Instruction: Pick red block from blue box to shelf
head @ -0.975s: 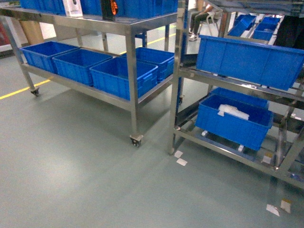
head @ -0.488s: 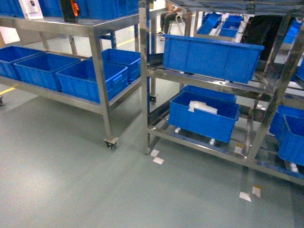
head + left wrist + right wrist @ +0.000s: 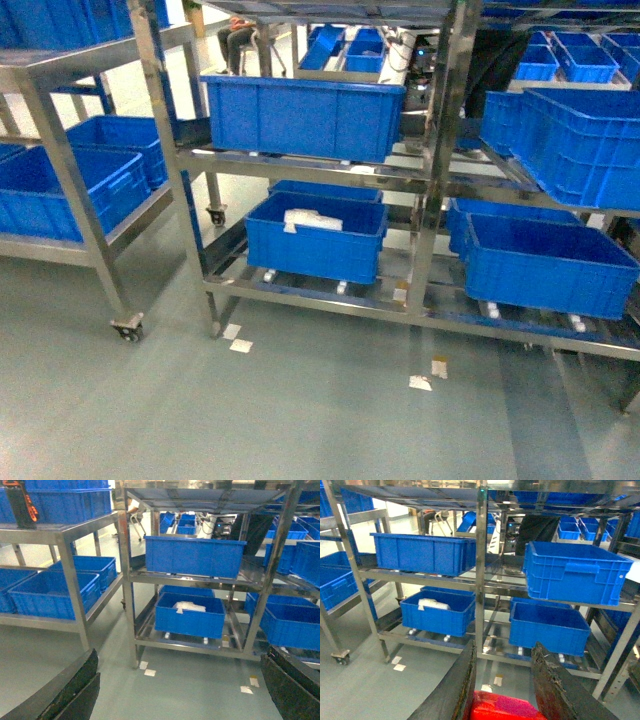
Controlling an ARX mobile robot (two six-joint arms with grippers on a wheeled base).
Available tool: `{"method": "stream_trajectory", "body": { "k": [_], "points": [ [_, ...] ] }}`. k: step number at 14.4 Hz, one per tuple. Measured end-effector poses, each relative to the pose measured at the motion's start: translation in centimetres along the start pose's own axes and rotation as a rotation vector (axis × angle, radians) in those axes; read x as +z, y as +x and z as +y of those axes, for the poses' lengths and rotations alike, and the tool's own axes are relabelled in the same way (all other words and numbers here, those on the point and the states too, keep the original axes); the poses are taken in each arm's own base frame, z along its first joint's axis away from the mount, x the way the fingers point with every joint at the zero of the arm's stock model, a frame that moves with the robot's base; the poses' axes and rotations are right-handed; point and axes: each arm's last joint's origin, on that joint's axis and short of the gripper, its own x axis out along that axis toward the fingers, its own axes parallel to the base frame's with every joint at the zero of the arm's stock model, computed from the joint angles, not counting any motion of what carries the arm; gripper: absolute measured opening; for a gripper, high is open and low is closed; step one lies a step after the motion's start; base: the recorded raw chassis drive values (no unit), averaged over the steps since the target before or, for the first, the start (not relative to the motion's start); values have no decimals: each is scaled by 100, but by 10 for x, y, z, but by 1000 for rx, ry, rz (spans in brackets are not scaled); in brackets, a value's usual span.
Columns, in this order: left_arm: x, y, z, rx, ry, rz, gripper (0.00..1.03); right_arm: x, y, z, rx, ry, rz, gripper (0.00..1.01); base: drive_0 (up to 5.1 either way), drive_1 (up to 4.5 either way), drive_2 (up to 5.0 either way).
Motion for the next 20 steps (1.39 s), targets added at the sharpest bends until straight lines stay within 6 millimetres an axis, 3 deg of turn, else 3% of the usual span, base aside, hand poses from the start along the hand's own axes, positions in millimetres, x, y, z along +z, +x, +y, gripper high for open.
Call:
{"method": "stream_trajectory", "body": {
  "k": [20],
  "points": [
    [0, 0, 0, -1, 0, 0, 98, 0, 0, 0, -1, 0, 0, 28, -155, -155, -155]
  ]
}}
